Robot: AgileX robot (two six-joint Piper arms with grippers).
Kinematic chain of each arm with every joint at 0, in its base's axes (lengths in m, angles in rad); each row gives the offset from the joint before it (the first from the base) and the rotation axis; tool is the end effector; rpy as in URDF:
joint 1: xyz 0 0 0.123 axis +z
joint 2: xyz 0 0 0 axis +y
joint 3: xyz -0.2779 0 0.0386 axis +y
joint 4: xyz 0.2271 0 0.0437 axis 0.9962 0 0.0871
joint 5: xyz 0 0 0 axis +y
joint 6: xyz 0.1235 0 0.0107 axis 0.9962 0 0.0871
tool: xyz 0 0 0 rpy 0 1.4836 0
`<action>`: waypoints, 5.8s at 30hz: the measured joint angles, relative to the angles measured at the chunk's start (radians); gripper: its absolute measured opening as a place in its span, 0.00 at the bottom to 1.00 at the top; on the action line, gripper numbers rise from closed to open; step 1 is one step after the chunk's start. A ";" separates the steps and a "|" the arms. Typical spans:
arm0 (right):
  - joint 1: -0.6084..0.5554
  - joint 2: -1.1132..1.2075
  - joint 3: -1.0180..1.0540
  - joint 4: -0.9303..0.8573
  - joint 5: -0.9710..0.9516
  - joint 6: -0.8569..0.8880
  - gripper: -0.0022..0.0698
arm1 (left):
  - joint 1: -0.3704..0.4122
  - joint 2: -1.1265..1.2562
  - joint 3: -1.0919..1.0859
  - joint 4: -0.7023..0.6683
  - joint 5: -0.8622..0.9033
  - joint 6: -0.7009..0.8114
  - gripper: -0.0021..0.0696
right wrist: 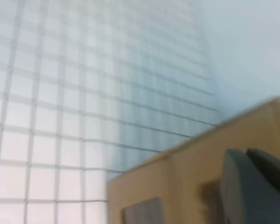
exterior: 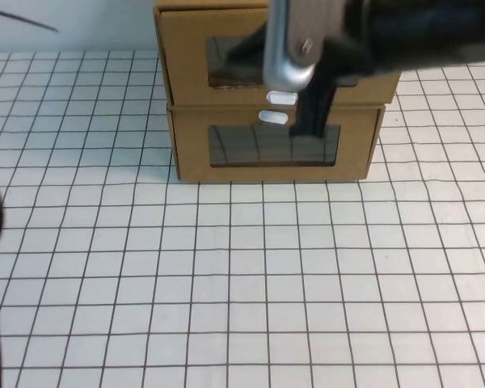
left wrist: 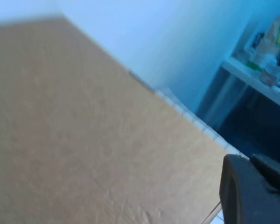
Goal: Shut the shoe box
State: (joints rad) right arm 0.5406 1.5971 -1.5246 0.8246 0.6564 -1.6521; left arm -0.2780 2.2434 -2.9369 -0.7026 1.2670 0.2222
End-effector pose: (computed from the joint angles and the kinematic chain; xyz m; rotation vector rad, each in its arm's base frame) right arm 0.2924 0.2404 0.3770 -1.5434 1.2585 0.2140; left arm 0.4020 -0.1942 0.4570 0.6793 1.8561 -0.8503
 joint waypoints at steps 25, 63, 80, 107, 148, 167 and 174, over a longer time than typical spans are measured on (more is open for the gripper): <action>0.000 -0.711 0.199 -0.767 0.052 1.573 0.01 | 0.000 -0.539 0.075 0.113 0.019 -0.096 0.03; 0.000 -1.304 1.075 -0.924 -0.240 1.813 0.01 | 0.000 -1.906 2.329 0.585 -0.691 0.054 0.03; 0.000 -1.304 1.249 -0.910 -0.353 1.816 0.01 | 0.000 -1.917 2.593 0.507 -0.874 0.035 0.03; 0.000 -1.304 1.325 -0.809 -0.375 1.816 0.01 | -0.231 -1.909 2.597 0.620 -0.866 -0.010 0.03; 0.000 -1.304 1.325 -0.809 -0.371 1.816 0.01 | 0.155 -2.252 2.963 0.715 -0.876 -0.070 0.03; -0.082 -1.405 1.330 -0.809 -0.348 1.816 0.01 | 0.156 -2.253 2.963 0.720 -0.873 -0.070 0.03; -0.251 -1.588 1.358 -0.932 -0.262 1.810 0.01 | 0.156 -2.253 2.963 0.722 -0.873 -0.070 0.03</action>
State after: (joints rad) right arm 0.2894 0.0094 -0.1662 -0.1077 0.3943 0.1577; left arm -0.1222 -0.0097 0.0263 0.0190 0.3944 0.1518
